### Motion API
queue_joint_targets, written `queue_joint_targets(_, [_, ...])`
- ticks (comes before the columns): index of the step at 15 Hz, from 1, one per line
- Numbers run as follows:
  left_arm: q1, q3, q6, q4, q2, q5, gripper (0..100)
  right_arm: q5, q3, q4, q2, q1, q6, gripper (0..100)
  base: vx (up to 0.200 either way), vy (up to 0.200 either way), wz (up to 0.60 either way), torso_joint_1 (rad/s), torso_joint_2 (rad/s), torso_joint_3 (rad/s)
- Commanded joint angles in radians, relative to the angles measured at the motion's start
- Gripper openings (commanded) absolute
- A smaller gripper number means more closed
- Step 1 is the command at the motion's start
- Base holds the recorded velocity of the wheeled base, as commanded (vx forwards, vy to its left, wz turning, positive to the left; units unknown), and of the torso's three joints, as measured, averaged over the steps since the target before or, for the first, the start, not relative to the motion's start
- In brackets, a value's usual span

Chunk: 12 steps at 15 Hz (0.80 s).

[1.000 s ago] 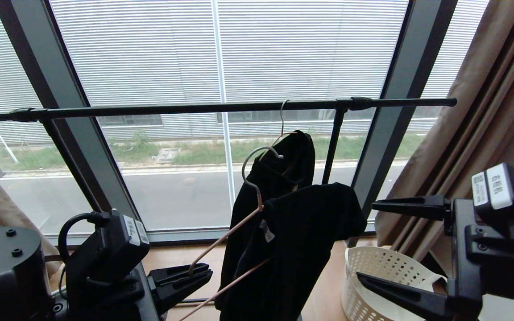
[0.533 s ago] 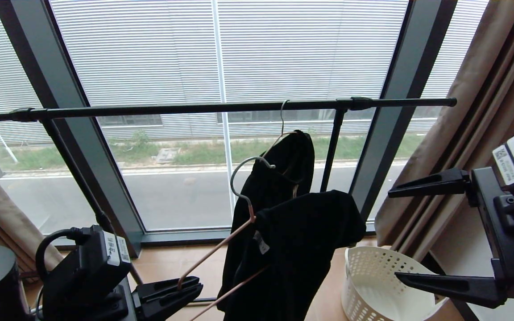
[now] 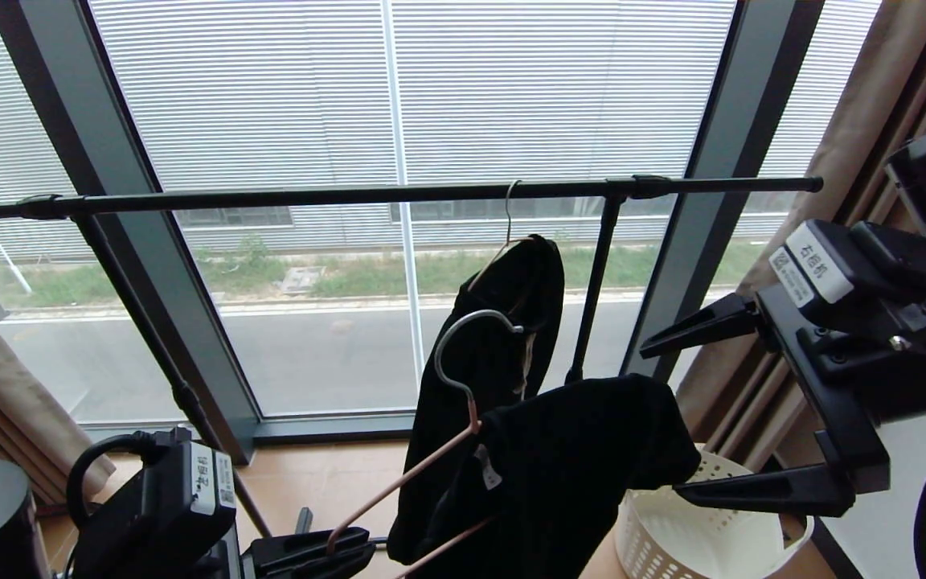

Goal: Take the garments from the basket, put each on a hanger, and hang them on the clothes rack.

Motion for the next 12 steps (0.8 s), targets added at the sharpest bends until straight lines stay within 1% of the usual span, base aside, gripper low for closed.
queue_joint_targets(1, [-0.013, -0.004, 0.000, -0.002, 0.005, -0.002, 0, 0.062, -0.085, 0.073, 0.112, 0.002, -0.037, 100, 0.000, 0.000, 0.00, 0.000, 0.00, 0.000])
queue_joint_targets(2, [-0.014, -0.005, 0.000, 0.000, 0.004, -0.002, 0, 0.095, -0.099, 0.101, 0.129, 0.002, -0.055, 100, 0.000, 0.000, 0.00, 0.000, 0.00, 0.000])
queue_joint_targets(6, [-0.019, -0.013, 0.000, -0.002, 0.005, -0.002, 0, 0.098, -0.112, 0.101, 0.181, 0.003, -0.060, 100, 0.000, 0.000, 0.00, 0.000, 0.00, 0.000])
queue_joint_targets(12, [-0.019, -0.010, 0.000, 0.000, -0.001, -0.004, 0, 0.102, -0.119, 0.086, 0.208, 0.003, -0.057, 100, 0.000, 0.000, 0.00, 0.000, 0.00, 0.000])
